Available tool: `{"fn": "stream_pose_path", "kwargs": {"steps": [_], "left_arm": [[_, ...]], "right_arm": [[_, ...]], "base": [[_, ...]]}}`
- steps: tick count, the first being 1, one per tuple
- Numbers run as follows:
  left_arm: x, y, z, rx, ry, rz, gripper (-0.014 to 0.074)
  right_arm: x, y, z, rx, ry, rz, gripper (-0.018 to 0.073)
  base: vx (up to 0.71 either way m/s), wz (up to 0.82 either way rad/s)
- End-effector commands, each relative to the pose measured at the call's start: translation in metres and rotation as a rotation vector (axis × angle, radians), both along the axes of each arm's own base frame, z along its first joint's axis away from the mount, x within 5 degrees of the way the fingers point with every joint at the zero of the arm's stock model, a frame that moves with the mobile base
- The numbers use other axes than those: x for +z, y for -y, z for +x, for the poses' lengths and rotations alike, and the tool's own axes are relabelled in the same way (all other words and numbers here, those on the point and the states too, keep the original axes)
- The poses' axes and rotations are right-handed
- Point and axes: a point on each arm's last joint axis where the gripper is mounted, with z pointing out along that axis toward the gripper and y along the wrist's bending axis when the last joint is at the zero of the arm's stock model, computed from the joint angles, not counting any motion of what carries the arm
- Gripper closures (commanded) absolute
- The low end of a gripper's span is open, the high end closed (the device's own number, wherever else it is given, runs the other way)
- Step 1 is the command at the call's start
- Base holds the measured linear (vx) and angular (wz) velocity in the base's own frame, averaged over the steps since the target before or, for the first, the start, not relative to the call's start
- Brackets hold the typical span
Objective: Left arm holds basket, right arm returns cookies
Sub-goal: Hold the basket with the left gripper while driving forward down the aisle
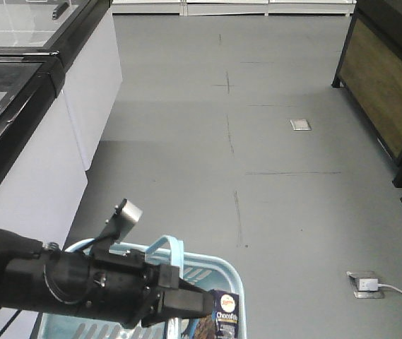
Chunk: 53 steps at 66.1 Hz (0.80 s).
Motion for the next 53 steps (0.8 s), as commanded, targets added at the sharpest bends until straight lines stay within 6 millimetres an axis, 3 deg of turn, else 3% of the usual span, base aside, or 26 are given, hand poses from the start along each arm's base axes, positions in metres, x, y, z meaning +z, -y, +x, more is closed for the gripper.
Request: {"fn": "stream_pose_path", "kwargs": {"steps": [1,53], "left_arm": [[0.0209,0.0121,-0.0046,0.039,0.022,-0.087,0.0604],[0.0172,0.0164,-0.005,0.077,0.012,-0.034,0.0604]], "right_arm": [[0.0072,0.0,-0.0009,-0.002,0.09,-0.013,0.0567],[0.0072,0.0,-0.0009,-0.002,0.09,-0.013,0.0567]], "base": [[0.0,0.0],[0.0,0.0]]}}
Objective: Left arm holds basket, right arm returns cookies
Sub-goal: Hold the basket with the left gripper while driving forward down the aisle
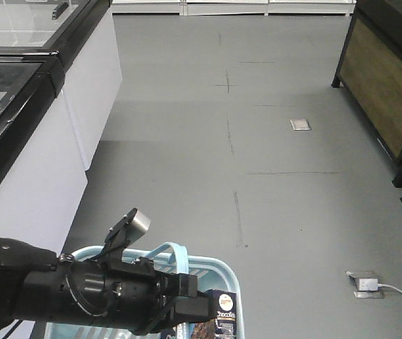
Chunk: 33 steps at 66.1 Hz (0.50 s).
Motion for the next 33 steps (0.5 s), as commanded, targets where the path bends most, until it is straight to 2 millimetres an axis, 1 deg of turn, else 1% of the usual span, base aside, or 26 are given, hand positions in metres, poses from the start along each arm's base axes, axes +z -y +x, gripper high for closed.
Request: {"fn": "stream_pose_path", "kwargs": {"steps": [1,33], "left_arm": [[0.0248,0.005,-0.0002,0.01,0.015,-0.12,0.0604],[0.0249,0.005,-0.0002,0.01,0.016,-0.12,0.0604]], "right_arm": [[0.0072,0.0,-0.0009,-0.002,0.09,-0.013,0.0567],[0.0072,0.0,-0.0009,-0.002,0.09,-0.013,0.0567]], "base": [[0.0,0.0],[0.0,0.0]]}}
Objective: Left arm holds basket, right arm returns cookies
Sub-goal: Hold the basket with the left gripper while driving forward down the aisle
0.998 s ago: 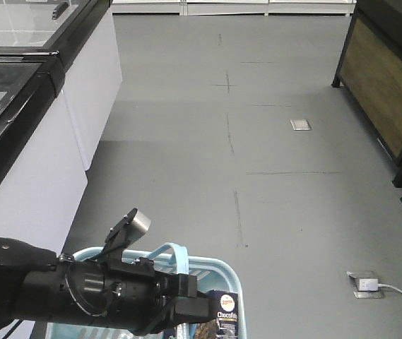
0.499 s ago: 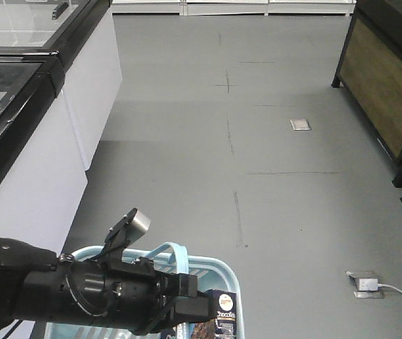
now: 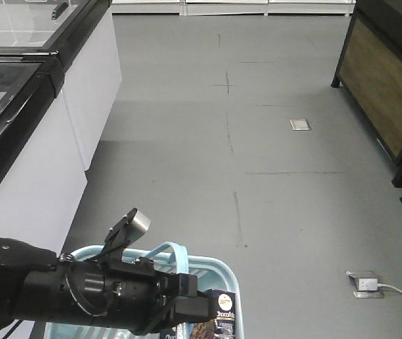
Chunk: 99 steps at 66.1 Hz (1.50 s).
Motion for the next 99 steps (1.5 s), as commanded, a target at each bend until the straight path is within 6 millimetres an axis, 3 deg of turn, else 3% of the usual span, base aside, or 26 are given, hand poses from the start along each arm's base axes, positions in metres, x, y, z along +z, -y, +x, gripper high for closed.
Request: {"fn": "stream_pose_path", "kwargs": {"steps": [1,99], "left_arm": [[0.0249,0.005,-0.0002,0.01,0.016,-0.12,0.0604],[0.0249,0.005,-0.0003,0.009,0.015,-0.121,0.0604]], "right_arm": [[0.0073,0.0,-0.0009,-0.002,0.091,-0.013,0.0567],[0.0071,0.0,-0.0009,-0.002,0.09,-0.013,0.0567]], "base": [[0.0,-0.01],[0.11,-0.05]]}}
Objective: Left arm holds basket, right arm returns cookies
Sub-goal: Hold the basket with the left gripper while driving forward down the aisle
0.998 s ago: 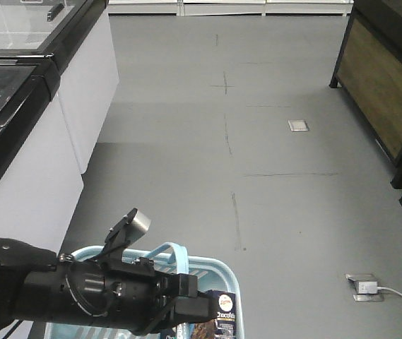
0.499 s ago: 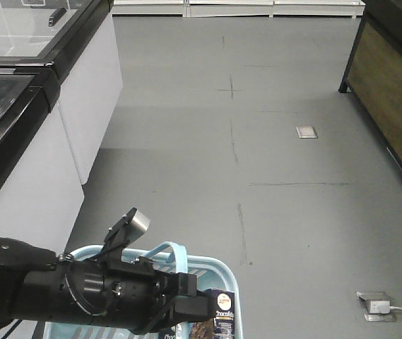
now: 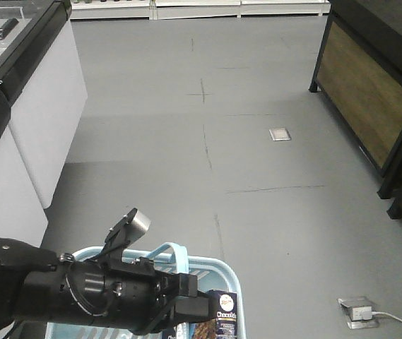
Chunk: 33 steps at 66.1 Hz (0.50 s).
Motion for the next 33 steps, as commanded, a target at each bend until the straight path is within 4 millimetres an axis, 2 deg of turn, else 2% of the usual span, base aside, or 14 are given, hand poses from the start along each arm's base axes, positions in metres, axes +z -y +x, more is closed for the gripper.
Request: {"fn": "stream_pose_path", "kwargs": {"steps": [1,33], "left_arm": [[0.0248,0.005,-0.0004,0.007,0.016,-0.119,0.0604],[0.0248,0.005,-0.0004,0.007,0.016,-0.119,0.0604]], "right_arm": [[0.0071,0.0,-0.0009,-0.002,0.09,-0.013,0.0567],[0.0071,0.0,-0.0009,-0.002,0.09,-0.013,0.0567]], "base": [[0.17,-0.1],[0.22,0.0]]}}
